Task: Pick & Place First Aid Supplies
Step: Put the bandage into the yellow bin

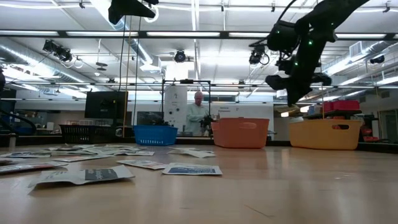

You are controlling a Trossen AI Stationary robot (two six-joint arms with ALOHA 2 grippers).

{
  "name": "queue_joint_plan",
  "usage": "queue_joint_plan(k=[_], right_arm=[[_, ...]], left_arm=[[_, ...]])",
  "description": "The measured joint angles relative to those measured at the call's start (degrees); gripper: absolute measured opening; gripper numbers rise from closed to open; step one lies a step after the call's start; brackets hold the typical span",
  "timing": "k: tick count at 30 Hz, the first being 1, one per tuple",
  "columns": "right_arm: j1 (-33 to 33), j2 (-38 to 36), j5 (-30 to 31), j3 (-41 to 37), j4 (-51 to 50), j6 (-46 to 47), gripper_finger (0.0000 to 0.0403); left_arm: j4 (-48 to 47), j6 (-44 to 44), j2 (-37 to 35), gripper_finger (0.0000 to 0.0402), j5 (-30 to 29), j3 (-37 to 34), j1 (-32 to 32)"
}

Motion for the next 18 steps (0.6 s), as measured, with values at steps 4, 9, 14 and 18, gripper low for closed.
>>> queue_joint_plan(k=[4, 9, 14, 18], right_arm=[[-0.22, 0.00, 4.49, -0.02, -8.71, 9.15, 0.0000], [-0.53, 0.00, 6.57, -0.02, -13.37, 13.26, 0.0000], [-2.10, 0.00, 6.37, -0.02, -17.69, 17.79, 0.0000], [-3.79, 0.02, 5.79, -0.02, -18.52, 18.59, 0.0000]], left_arm=[[0.03, -0.31, 0.00, 0.0179, 0.02, 0.00, 0.00], [0.04, -0.26, 0.00, 0.0179, -0.84, 0.00, 0.00], [0.04, -0.24, 0.00, 0.0179, -1.45, 0.00, 0.00], [0.04, -0.28, 0.00, 0.0179, -1.44, 0.00, 0.00]])
